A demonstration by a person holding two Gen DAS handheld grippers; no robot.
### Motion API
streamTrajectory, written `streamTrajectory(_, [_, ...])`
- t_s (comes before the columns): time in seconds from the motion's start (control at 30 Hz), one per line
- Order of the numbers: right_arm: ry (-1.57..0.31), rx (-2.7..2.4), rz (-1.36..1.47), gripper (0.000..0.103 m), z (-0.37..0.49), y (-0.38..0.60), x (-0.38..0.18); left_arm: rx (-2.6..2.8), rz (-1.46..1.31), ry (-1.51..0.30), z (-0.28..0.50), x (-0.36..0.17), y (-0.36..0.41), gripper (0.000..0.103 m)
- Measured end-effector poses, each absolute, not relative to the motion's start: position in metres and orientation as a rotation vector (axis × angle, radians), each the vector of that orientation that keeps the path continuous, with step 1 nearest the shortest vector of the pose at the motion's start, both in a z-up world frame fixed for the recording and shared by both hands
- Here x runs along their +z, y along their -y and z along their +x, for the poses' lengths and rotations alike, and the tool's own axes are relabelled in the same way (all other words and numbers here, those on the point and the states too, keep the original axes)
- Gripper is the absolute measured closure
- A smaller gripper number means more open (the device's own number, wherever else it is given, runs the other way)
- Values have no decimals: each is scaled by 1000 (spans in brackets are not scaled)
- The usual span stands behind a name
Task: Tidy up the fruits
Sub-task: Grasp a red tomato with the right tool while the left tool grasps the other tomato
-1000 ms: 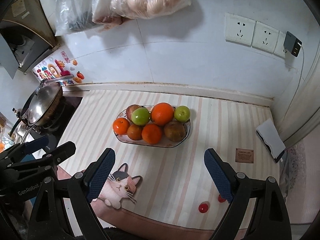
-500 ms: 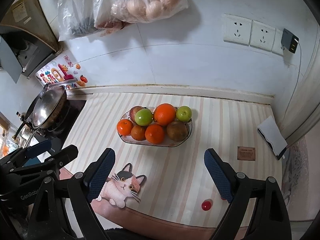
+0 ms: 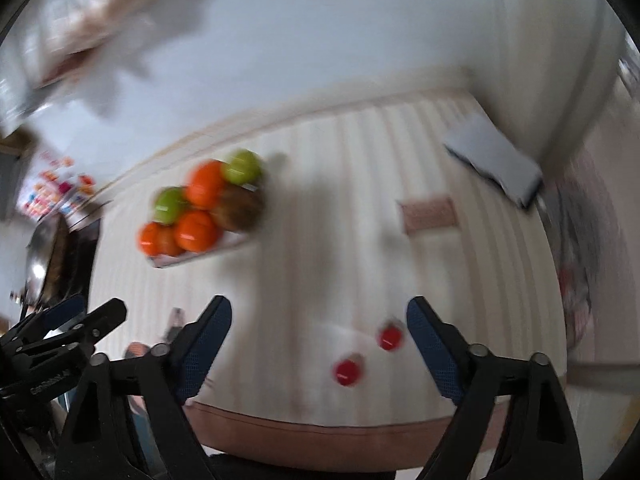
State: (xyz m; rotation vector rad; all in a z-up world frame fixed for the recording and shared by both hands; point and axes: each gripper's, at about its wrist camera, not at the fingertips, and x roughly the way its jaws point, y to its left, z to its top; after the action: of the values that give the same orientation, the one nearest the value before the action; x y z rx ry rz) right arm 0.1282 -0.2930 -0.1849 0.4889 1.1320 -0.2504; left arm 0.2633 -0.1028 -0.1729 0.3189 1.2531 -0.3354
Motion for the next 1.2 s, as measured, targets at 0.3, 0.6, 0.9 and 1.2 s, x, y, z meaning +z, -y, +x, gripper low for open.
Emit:
streamTrajectory(0.3, [-1277, -261, 627, 56, 124, 329, -294, -384, 500, -1416, 248, -264, 166, 16])
streamTrajectory(0.6, [-1312, -245, 563, 74, 134, 314, -330, -439, 510, -1522, 238, -295, 180, 16])
streamTrajectory(0.9, [-1294, -336, 580, 74, 107, 333, -320, -604, 478, -1598, 215, -305, 223, 23])
streamTrajectory(1.2, [-1281, -406, 609, 74, 84, 354, -313, -698, 561, -1624, 188, -326, 257, 55])
